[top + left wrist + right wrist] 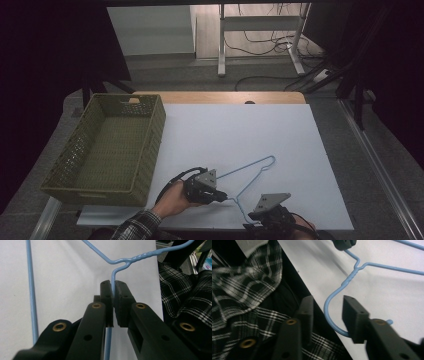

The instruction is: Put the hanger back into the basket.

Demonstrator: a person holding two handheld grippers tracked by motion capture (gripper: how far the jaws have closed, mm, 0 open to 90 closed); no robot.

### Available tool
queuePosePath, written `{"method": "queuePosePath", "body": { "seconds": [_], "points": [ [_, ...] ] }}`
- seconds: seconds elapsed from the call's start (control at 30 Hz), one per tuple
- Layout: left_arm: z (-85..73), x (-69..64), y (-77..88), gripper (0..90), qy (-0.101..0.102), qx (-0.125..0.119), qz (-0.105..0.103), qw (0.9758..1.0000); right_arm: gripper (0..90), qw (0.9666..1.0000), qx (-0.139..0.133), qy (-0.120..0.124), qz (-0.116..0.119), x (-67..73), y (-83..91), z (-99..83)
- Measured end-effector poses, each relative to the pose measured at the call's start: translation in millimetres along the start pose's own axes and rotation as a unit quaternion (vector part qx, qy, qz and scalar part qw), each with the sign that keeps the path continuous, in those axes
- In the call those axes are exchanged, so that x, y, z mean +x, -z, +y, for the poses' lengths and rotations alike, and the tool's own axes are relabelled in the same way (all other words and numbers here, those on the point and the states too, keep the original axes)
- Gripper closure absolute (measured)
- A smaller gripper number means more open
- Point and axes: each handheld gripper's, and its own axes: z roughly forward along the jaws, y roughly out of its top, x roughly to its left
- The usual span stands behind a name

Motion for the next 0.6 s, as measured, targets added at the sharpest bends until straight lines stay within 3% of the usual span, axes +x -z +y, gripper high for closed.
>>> {"method": "queuePosePath", "body": {
  "seconds": [0.07, 0.2, 0.33, 0.4, 0.47, 0.6],
  "points": [
    [0.1, 0.1, 0.3, 86.6, 0.002, 0.002, -0.001, 1.0, 69.7, 0.9999, 0.007, 0.015, -0.004, 0.9, -2.2, 0.4],
    [-0.5, 0.5, -0.4, 86.4, 0.005, 0.0, -0.003, 1.0, 81.8, 0.9997, -0.002, 0.023, -0.002, 2.0, 0.6, 1.8],
    [0.5, 0.1, 1.7, 83.6, 0.015, -0.002, 0.003, 0.9999, 83.5, 0.9994, -0.006, 0.035, 0.001, 3.0, 2.7, 5.6],
    [0.8, 0.6, 2.3, 71.8, 0.021, -0.001, 0.01, 0.9997, 83.7, 0.9992, -0.008, 0.039, 0.001, 4.1, 4.6, 8.6],
    [1.6, 0.1, 1.5, 66.2, 0.022, 0.005, 0.008, 0.9997, 83.8, 0.999, -0.014, 0.042, 0.003, 4.2, 7.1, 12.0],
    [3.6, -2.5, -2.7, 71.5, 0.011, 0.026, 0.019, 0.9994, 83.9, 0.9988, -0.016, 0.047, 0.003, 4.4, 10.6, 18.2]
  ]
}}
